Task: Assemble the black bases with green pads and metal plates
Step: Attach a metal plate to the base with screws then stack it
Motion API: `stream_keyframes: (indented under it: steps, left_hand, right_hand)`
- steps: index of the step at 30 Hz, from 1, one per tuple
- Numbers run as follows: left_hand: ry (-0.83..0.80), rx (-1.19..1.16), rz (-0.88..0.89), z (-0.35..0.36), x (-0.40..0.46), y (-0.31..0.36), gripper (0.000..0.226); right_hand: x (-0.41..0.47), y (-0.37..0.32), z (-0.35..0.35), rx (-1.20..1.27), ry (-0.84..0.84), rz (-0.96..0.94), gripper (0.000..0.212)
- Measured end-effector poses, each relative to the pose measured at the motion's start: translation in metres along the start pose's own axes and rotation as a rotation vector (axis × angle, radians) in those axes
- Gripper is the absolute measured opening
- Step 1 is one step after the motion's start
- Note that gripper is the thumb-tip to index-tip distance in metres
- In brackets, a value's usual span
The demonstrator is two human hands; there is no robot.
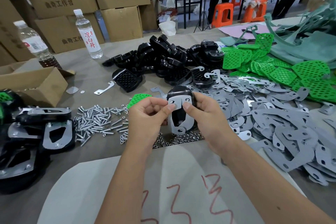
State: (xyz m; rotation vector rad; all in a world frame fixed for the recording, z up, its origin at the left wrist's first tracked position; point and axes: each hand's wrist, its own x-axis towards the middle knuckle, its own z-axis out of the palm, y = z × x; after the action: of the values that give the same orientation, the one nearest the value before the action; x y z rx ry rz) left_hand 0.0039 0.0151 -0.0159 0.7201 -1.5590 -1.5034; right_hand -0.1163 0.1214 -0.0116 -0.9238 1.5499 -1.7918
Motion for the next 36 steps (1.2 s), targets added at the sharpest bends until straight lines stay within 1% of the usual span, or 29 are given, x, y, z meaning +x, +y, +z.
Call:
stream_keyframes:
  steps: [6,9,11,13,16,21,23,25,27,28,29,30,31,32,33,34,36]
  left_hand:
    - [0.075,0.034,0.064,0.002,0.001,-0.004,0.014]
    - [0.130,0.070,0.046,0.002,0.001,-0.006,0.019]
    - [0.154,0.145,0.009,0.000,0.001,-0.007,0.026]
    - [0.113,0.174,-0.041,0.000,0.001,-0.006,0.031]
    - [0.020,0.134,-0.085,0.003,0.001,-0.004,0.027]
    - [-0.128,-0.060,-0.158,0.003,-0.003,0.003,0.017]
    - [-0.126,-0.096,-0.155,0.005,-0.003,0.007,0.012]
    - [-0.078,-0.085,-0.139,0.006,-0.003,0.007,0.014]
    - [0.006,-0.116,-0.159,0.006,-0.001,0.008,0.017]
    - [0.068,-0.145,-0.180,0.005,0.000,0.009,0.017]
    - [0.140,-0.170,-0.202,0.003,0.001,0.010,0.017]
    - [0.209,-0.187,-0.221,-0.001,0.003,0.011,0.018]
    - [0.266,-0.200,-0.235,-0.005,0.005,0.012,0.019]
    - [0.308,-0.213,-0.243,-0.010,0.007,0.013,0.022]
    - [0.336,-0.224,-0.249,-0.015,0.008,0.014,0.027]
    - [0.352,-0.231,-0.252,-0.018,0.009,0.015,0.031]
    - [0.366,-0.244,-0.256,-0.022,0.009,0.015,0.035]
  right_hand:
    - [0.000,-0.001,0.001,0.032,-0.007,0.008,0.024]
    - [0.000,-0.001,0.000,0.050,-0.013,0.013,0.023]
    - [0.000,-0.001,-0.001,0.080,-0.010,0.016,0.023]
    - [0.000,-0.001,-0.002,0.093,-0.019,0.012,0.022]
    - [0.000,-0.001,-0.003,0.129,-0.036,0.026,0.021]
    - [-0.001,-0.003,-0.006,0.227,-0.105,0.051,0.022]
    - [-0.001,-0.003,-0.004,0.211,-0.128,0.055,0.023]
    - [-0.002,-0.004,-0.001,0.185,-0.142,0.063,0.023]
    - [-0.002,-0.006,0.000,0.094,-0.100,0.042,0.021]
    - [-0.001,-0.007,-0.001,-0.006,-0.052,0.007,0.018]
    - [0.000,-0.006,-0.005,-0.171,-0.007,-0.057,0.015]
    - [0.001,-0.005,-0.009,-0.409,0.009,-0.145,0.014]
    - [0.002,-0.004,-0.014,-0.678,-0.026,-0.215,0.016]
    - [0.003,-0.002,-0.016,-0.892,-0.101,-0.250,0.017]
    - [0.003,-0.001,-0.016,-1.023,-0.186,-0.255,0.019]
    - [0.002,0.001,-0.015,-1.083,-0.251,-0.246,0.019]
    - [0.002,0.002,-0.011,-1.086,-0.291,-0.246,0.013]
